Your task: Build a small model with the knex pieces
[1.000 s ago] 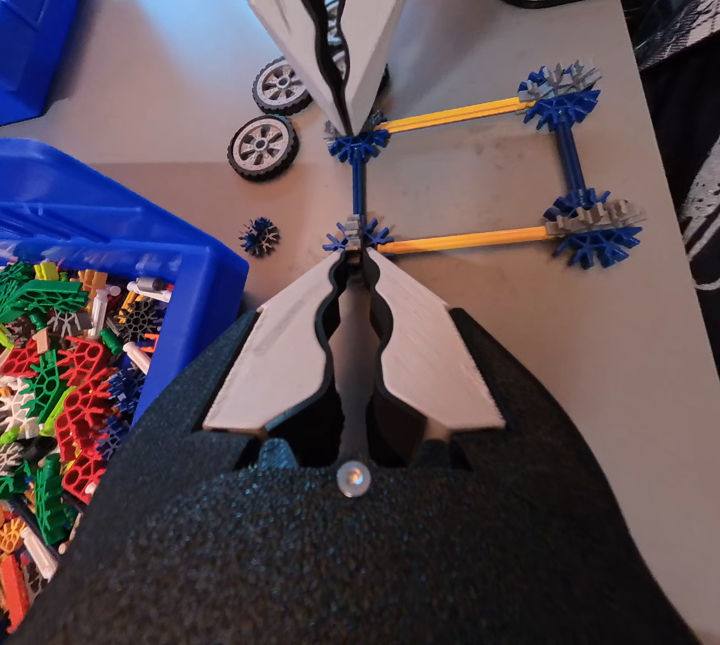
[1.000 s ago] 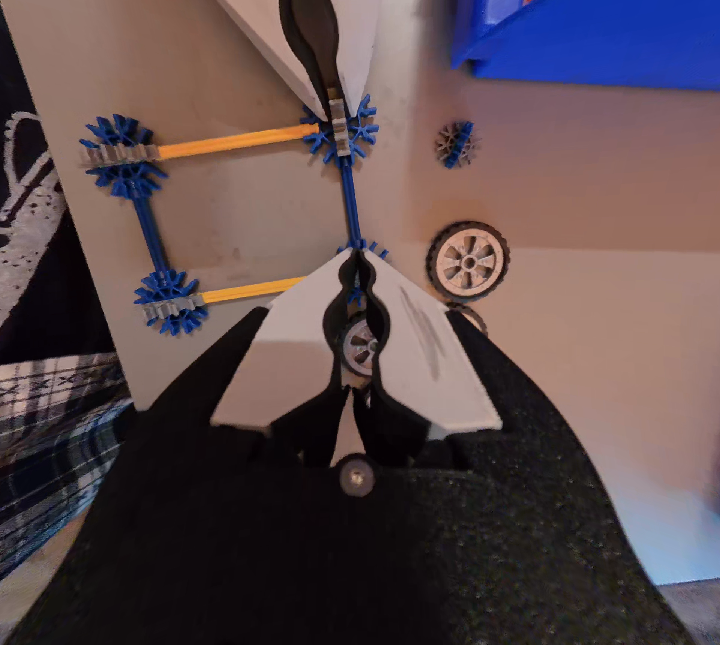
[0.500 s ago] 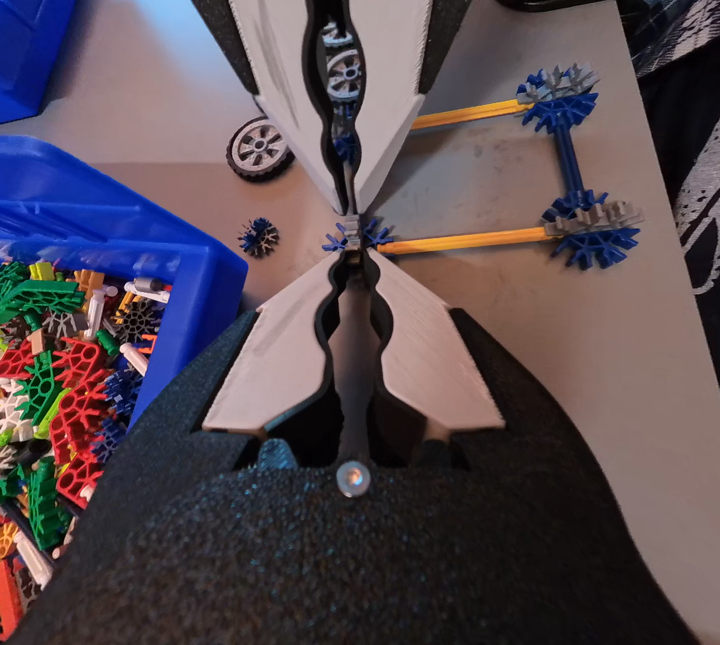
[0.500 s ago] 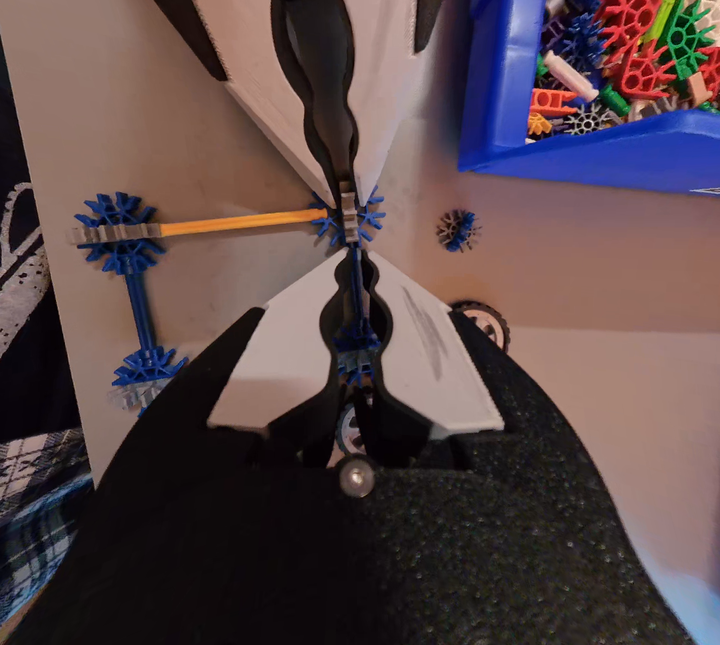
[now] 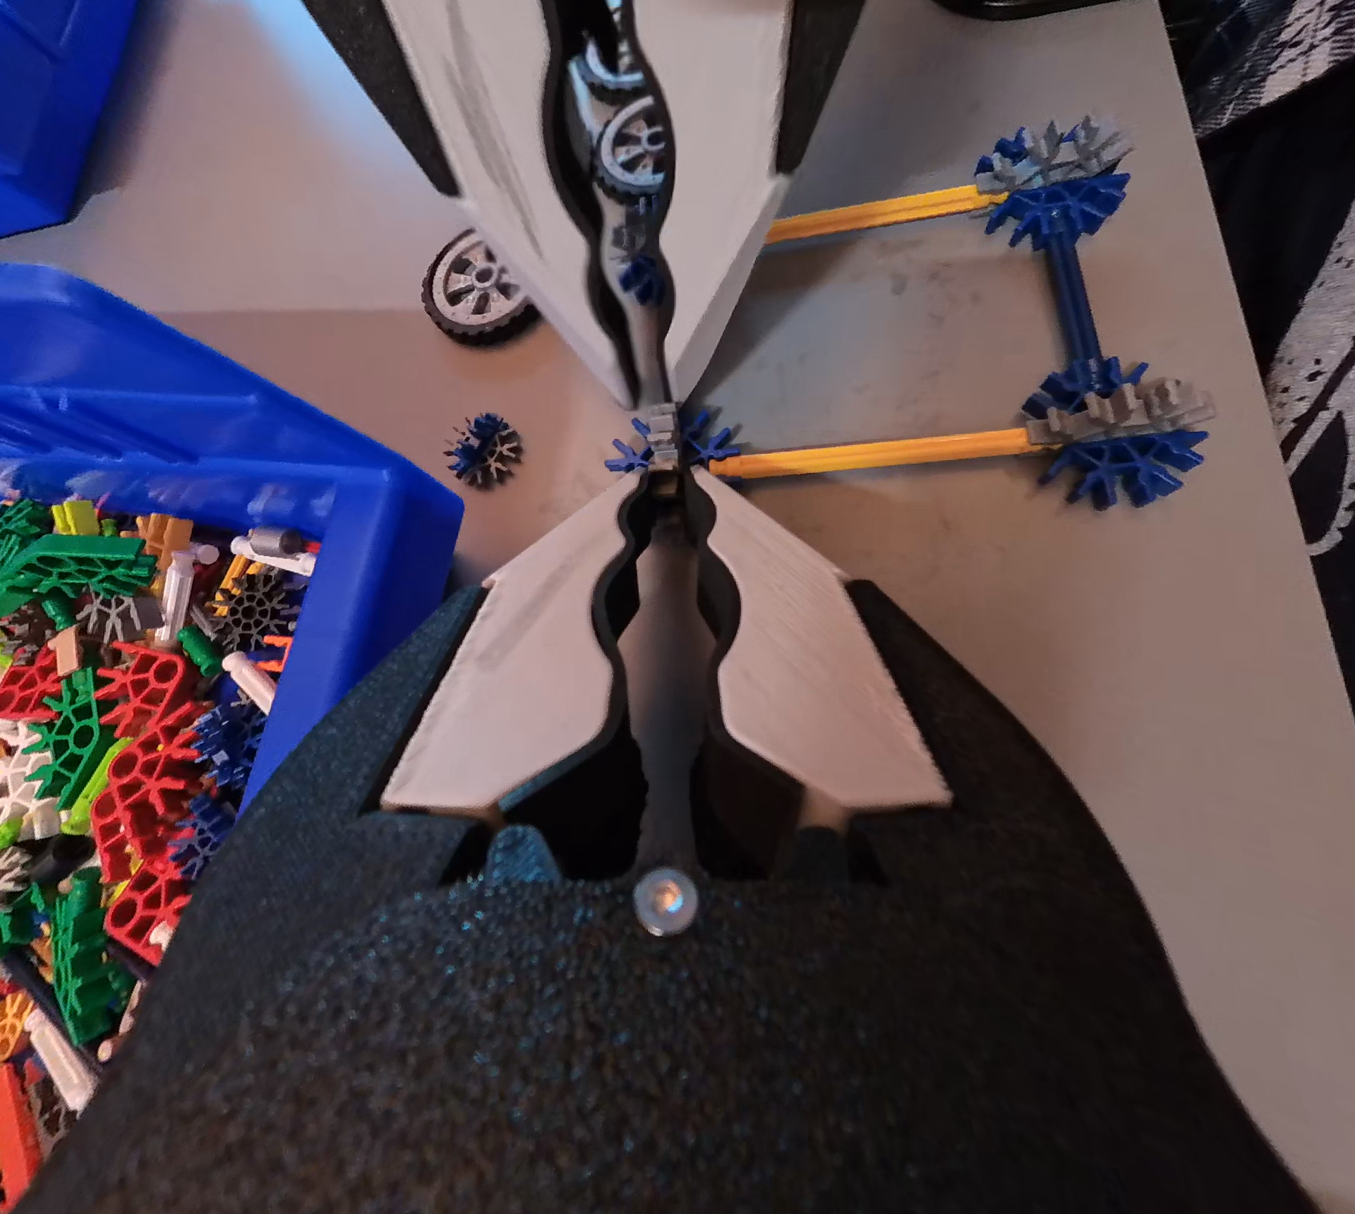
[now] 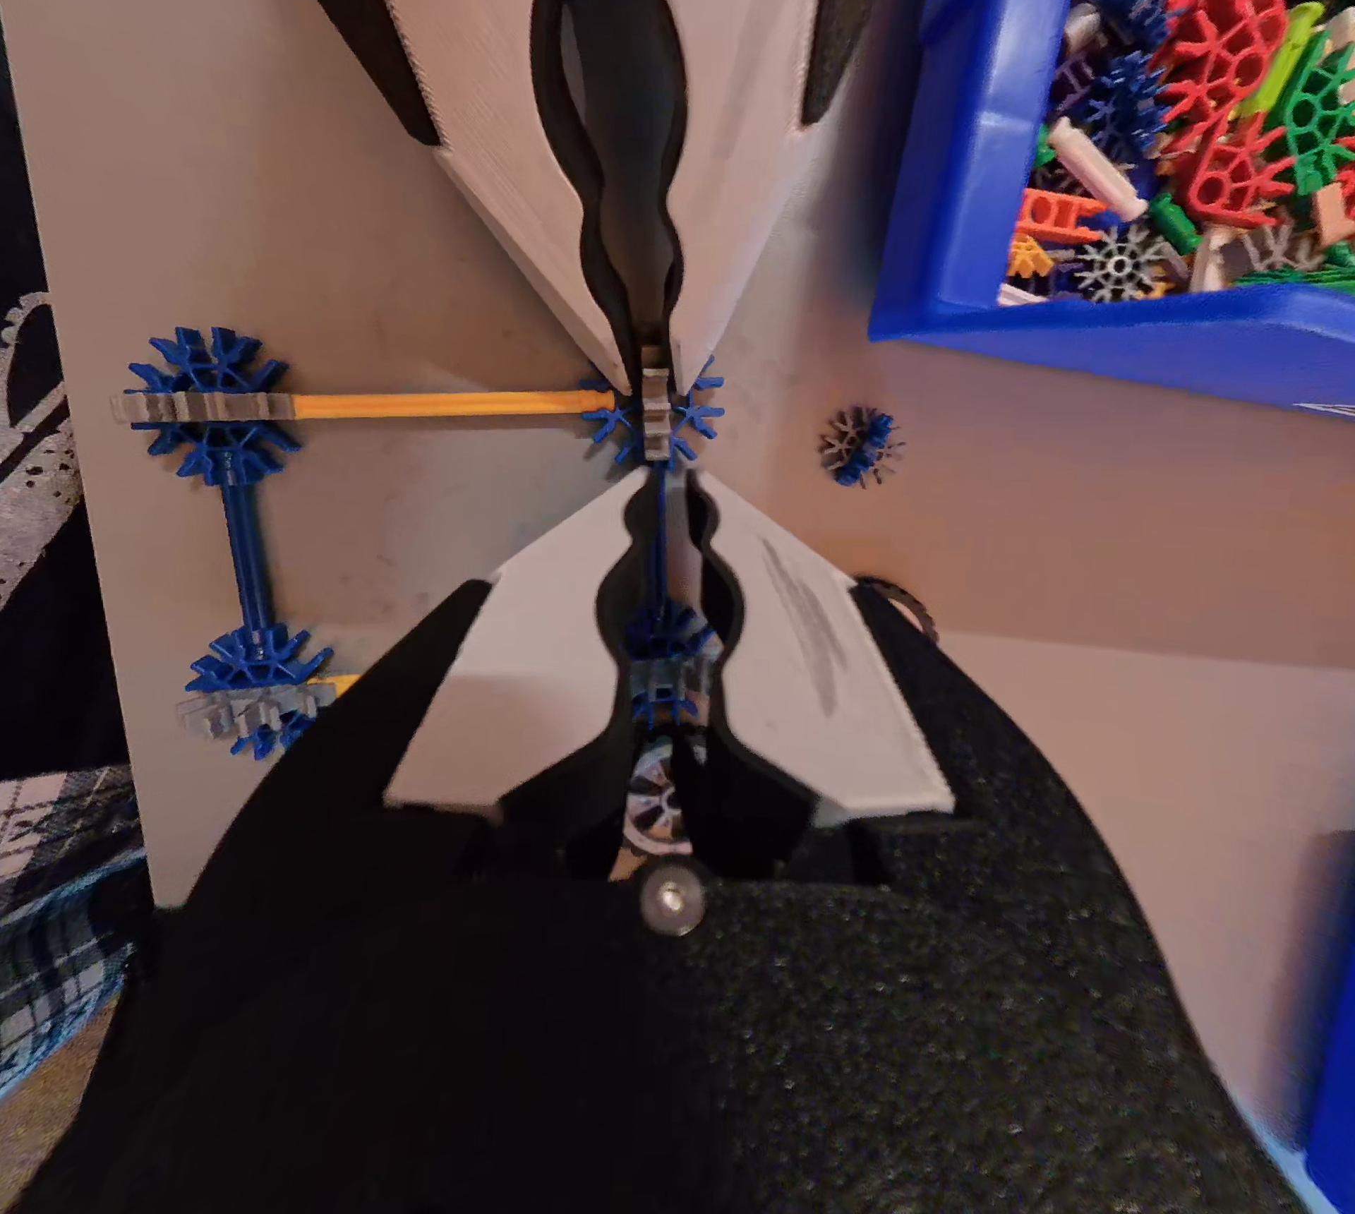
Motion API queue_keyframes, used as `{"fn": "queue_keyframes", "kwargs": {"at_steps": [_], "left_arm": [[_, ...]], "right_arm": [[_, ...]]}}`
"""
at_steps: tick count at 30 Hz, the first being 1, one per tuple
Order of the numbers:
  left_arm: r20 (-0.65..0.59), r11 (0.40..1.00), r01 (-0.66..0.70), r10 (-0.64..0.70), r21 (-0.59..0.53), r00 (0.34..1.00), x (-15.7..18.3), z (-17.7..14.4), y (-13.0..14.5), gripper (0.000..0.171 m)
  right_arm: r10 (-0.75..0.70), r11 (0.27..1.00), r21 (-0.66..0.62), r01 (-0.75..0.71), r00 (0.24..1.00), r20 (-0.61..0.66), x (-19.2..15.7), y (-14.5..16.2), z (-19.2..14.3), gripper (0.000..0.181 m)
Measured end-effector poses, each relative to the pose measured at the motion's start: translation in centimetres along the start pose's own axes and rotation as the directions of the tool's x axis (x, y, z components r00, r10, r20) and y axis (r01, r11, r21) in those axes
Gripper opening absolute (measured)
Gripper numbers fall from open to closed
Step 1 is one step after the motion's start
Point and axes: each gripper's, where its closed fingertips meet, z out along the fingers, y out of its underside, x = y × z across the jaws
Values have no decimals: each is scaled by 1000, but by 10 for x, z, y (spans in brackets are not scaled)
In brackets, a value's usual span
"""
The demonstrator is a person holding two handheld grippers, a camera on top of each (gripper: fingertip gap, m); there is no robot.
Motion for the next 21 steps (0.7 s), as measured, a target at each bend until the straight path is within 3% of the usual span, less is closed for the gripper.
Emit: {"fn": "queue_keyframes", "kwargs": {"at_steps": [9, 21], "left_arm": [[-1, 1000, 2, -2, -1, 1000, 0, 0, 0, 6], [-7, 1000, 5, -5, 0, 1000, 0, 0, 0, 6]], "right_arm": [[-15, 1000, 8, 15, 999, 40, -3, -5, -2, 12], [-41, 998, -38, 42, 999, 21, -3, -3, 2, 6]]}}
